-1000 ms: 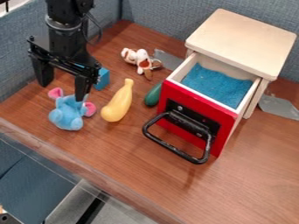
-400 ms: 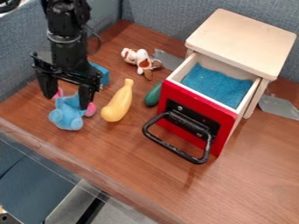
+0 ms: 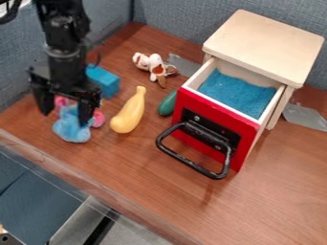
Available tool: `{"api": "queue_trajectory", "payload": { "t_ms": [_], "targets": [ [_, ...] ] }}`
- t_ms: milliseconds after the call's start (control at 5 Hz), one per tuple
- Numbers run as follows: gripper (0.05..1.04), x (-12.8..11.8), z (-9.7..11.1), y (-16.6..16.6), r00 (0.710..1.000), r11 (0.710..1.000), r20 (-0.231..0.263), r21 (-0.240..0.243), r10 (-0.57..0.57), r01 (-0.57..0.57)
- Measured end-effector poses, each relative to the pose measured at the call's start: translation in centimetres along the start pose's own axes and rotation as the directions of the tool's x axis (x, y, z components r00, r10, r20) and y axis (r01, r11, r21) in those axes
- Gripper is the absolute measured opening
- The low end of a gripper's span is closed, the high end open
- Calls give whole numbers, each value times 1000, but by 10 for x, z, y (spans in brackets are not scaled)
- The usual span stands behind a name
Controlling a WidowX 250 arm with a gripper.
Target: Take the blue stuffed animal and leaves it inside the drawer.
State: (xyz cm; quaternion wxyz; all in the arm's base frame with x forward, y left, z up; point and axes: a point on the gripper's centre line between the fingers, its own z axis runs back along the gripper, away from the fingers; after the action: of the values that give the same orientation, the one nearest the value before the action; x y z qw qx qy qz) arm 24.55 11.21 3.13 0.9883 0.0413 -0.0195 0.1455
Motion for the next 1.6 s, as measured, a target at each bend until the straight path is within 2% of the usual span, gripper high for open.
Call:
{"api": "queue_trajectory", "payload": {
  "t_ms": [400, 600, 800, 1000, 1200, 1400, 1600],
  "targets": [
    [964, -10, -15, 4, 998, 998, 6, 0, 70, -70],
    [696, -12, -14, 4, 994, 994, 20, -12, 110, -110],
    [417, -15, -3, 4, 991, 992, 34, -12, 127, -127],
    [244, -13, 22, -1, 992, 994, 75, -8, 106, -105],
    [160, -7, 57, -5, 991, 998, 121, -2, 61, -61],
    [121, -6, 89, -15, 986, 1000, 165, -6, 16, -15],
    [109, -3, 107, -33, 983, 999, 175, 4, -54, 54]
  ]
}}
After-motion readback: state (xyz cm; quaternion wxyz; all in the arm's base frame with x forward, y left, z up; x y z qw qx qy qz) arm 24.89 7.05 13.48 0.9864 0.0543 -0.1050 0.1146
